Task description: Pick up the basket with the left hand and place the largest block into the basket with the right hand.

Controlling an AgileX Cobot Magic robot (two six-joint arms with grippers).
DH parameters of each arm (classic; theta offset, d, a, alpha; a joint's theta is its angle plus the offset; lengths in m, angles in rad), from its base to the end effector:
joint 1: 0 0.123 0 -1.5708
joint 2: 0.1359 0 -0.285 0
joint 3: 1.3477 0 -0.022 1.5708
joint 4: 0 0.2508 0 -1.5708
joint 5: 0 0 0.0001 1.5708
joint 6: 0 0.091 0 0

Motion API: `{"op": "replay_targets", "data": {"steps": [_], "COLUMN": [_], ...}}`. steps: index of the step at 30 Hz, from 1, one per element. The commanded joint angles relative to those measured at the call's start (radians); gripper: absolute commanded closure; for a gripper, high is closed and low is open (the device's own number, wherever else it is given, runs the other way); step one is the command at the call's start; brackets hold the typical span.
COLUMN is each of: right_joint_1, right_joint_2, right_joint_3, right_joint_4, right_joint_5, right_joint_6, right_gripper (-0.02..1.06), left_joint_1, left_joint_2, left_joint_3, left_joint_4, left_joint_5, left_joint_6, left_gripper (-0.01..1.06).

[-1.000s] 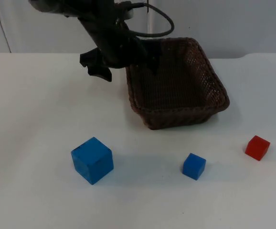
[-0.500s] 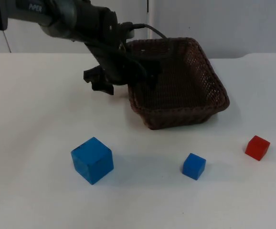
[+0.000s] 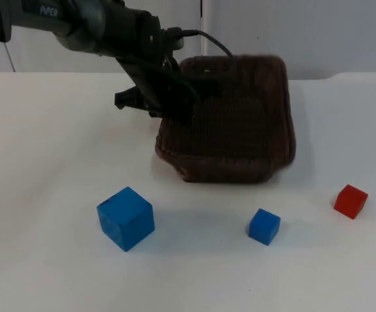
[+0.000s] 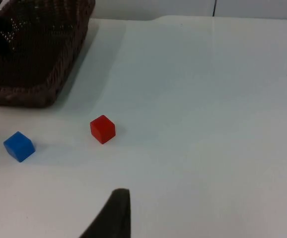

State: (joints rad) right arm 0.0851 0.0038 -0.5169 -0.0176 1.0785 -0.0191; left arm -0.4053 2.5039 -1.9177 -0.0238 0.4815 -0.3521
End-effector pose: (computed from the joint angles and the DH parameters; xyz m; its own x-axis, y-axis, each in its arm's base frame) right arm -0.0068 -0.0020 0.2806 -0.4563 -0.0664 -0.8873 -0.0838 0.9960 -0.0315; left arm 0.4878 -0.2104 0.0837 -0.8567 -0.0292 -0.5150 0.0940 0.9728 -0.2115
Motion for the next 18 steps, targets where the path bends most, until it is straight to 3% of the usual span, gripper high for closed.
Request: {"op": "replay_targets", "data": {"steps": [1, 2, 15, 18], "right_joint_1": [-0.005, -0.005, -0.005, -0.005], "right_joint_2": [-0.004, -0.004, -0.004, -0.004], "right_joint_3": [0.0, 0.0, 0.0, 0.0], "right_joint_4": [0.002, 0.002, 0.002, 0.002], "right_joint_5": [0.001, 0.001, 0.001, 0.001], "right_joint_6": [0.001, 0.001, 0.001, 0.001], "right_gripper": [-0.01, -0.01, -0.01, -0.01], "left_joint_1": [-0.002, -0.002, -0.002, 0.0], "left_joint_2": [-0.003, -0.003, -0.113, -0.189], "left_joint_3": [-0.002, -0.002, -0.002, -0.002], "left_joint_4": [0.017, 0.015, -0.012, -0.012], "left_joint_5": [0.01, 0.01, 0.022, 0.058], "left_joint_6": [-0.002, -0.002, -0.004, -0.004], "left_gripper": [1.01, 1.05, 1.05, 1.05]}}
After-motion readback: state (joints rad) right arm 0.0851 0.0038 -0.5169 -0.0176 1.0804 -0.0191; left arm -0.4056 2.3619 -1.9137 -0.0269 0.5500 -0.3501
